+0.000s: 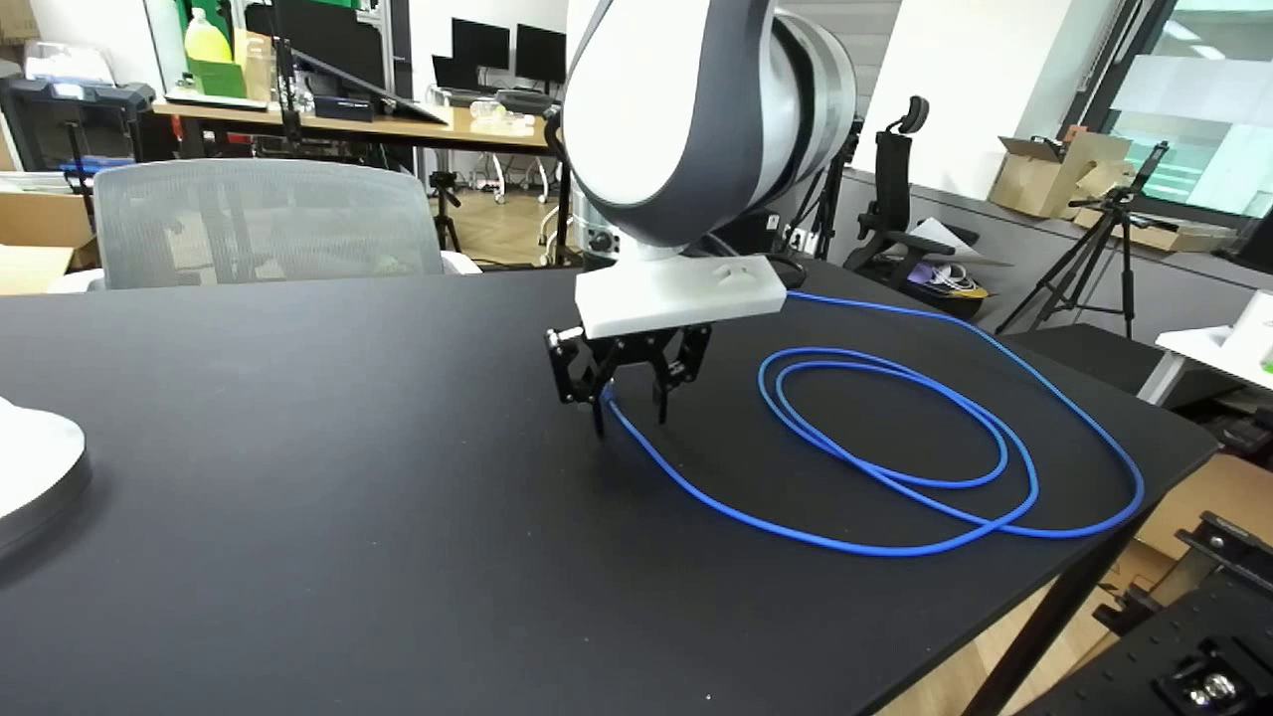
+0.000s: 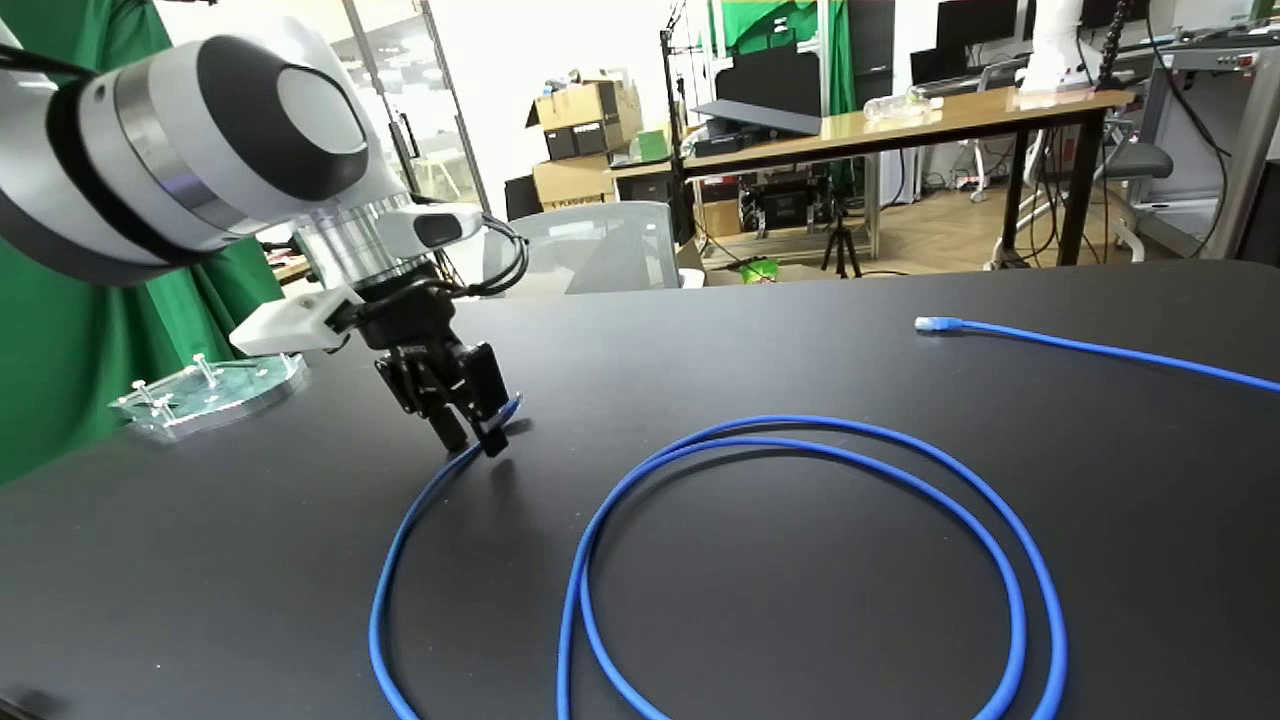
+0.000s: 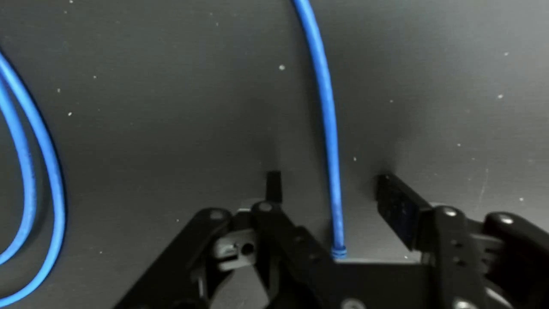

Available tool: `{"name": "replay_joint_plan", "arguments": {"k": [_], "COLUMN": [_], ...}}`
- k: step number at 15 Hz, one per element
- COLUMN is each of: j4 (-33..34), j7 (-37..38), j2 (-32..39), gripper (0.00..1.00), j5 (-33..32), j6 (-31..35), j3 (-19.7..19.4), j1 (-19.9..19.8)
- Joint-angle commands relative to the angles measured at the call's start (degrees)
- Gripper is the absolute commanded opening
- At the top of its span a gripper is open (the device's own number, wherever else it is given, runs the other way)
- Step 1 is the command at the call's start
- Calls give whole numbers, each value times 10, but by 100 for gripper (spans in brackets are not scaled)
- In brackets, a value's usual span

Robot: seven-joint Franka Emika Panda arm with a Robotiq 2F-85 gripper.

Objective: Use the blue cable on the table to make a smaller circle

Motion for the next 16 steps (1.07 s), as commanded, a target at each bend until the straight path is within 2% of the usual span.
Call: {"name": "replay_joint_plan", "arguments": {"k": [1, 5, 6, 10, 13, 15, 16], "j4": [-3, -13, -18, -42, -49, -51, -51], "j7": [19, 16, 15, 13, 14, 25, 35], "j2": [-4, -10, -12, -23, -34, -48, -61], "gripper": [31, 5, 1, 1, 1, 1, 1], "j5": [18, 42, 48, 83, 92, 76, 63], "j6": [20, 37, 40, 53, 55, 46, 35], "j3": [-19, -27, -27, -24, -39, -78, -111], "j1": [27, 41, 42, 38, 50, 75, 94]}}
